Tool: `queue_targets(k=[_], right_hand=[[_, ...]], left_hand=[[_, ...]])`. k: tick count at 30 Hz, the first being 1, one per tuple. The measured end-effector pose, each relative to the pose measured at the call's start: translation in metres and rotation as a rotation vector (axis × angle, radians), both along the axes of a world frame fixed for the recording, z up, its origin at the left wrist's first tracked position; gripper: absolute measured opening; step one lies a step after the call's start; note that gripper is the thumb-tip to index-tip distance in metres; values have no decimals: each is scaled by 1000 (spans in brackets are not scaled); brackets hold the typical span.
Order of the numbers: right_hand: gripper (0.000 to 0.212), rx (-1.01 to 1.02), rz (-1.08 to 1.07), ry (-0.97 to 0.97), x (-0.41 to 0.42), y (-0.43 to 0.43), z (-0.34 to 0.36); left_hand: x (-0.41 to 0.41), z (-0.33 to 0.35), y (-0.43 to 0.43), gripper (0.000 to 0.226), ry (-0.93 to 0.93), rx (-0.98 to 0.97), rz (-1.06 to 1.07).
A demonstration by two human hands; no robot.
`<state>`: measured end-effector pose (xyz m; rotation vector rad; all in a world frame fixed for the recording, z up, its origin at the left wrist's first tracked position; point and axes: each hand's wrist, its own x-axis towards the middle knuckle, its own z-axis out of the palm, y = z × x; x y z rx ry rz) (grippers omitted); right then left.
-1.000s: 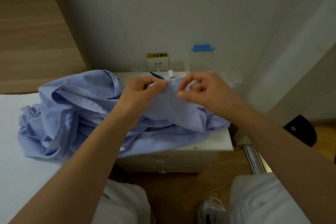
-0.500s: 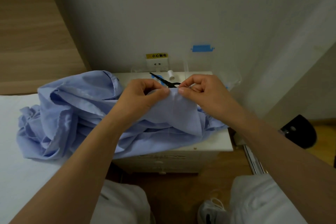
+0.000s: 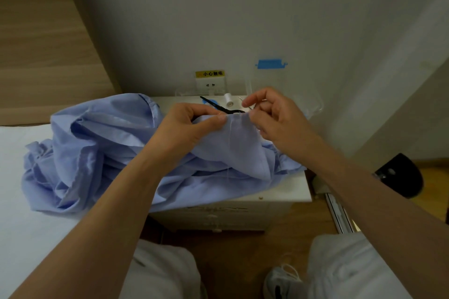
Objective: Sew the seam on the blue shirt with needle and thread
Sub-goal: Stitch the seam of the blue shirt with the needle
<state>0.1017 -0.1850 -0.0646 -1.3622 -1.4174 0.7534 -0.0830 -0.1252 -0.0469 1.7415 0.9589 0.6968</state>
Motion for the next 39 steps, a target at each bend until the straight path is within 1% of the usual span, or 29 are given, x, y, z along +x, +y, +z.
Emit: queue_targets(k=[7, 13, 22, 27, 28, 31, 32, 34, 37, 39], right_hand=[[15, 73, 55, -148, 1, -8, 0], [23, 70, 67, -162, 2, -10, 0], [24, 56, 70, -171, 0, -10, 1], [24, 19, 63, -183, 1, -10, 2], [27, 7, 65, -192, 1, -10, 2], [47, -63, 106, -209, 2, -11, 4], [49, -84, 134, -219, 1, -11, 4], [41, -115, 173, -243, 0, -11, 5], [19, -137, 149, -239, 0, -9, 2], [12, -133, 131, -242, 0, -8, 1]], left_hand=[[0, 1, -1, 14, -35, -61, 13], [1, 2, -1, 15, -21, -74, 32], [1, 1, -1, 16, -34, -71, 20], [1, -1, 0, 15, 18, 3, 9], [1, -1, 0, 14, 24, 13, 7], [1, -2, 0, 13, 45, 34, -4], [1, -3, 0, 13, 58, 48, -10], [0, -4, 1, 13, 85, 80, -22], [0, -6, 3, 13, 126, 144, -7], [1, -8, 5, 12, 158, 179, 18]])
